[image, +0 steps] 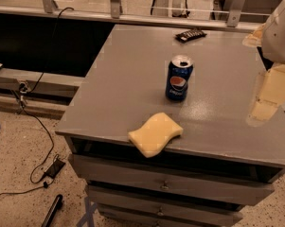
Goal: Pick pepsi can
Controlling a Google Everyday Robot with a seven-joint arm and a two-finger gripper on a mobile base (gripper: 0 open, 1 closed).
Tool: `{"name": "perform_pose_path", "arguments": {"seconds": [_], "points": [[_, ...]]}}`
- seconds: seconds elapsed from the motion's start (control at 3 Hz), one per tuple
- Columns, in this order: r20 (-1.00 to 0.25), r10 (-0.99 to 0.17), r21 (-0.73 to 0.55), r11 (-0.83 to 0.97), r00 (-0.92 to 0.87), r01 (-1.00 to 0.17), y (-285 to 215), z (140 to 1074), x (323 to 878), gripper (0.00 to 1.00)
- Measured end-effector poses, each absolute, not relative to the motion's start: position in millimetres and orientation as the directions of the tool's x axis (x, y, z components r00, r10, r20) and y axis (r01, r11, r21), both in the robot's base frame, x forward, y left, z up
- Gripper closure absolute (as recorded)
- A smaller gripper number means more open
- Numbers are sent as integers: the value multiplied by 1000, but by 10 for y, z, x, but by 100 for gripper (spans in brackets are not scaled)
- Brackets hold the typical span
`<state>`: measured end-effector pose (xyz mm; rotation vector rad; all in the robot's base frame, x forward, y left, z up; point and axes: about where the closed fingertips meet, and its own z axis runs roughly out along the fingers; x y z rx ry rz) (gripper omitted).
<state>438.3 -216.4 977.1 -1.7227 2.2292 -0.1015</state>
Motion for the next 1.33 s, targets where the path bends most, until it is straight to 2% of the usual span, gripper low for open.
{"name": "perform_pose_path", "arguments": {"seconds": [0.67,1.33], "points": [[-265,-938,-240,288,-223,-927,-1990,9761,4716,0],[-445,-864,-164,338,-236,-927,-1636,9584,5191,0]]}}
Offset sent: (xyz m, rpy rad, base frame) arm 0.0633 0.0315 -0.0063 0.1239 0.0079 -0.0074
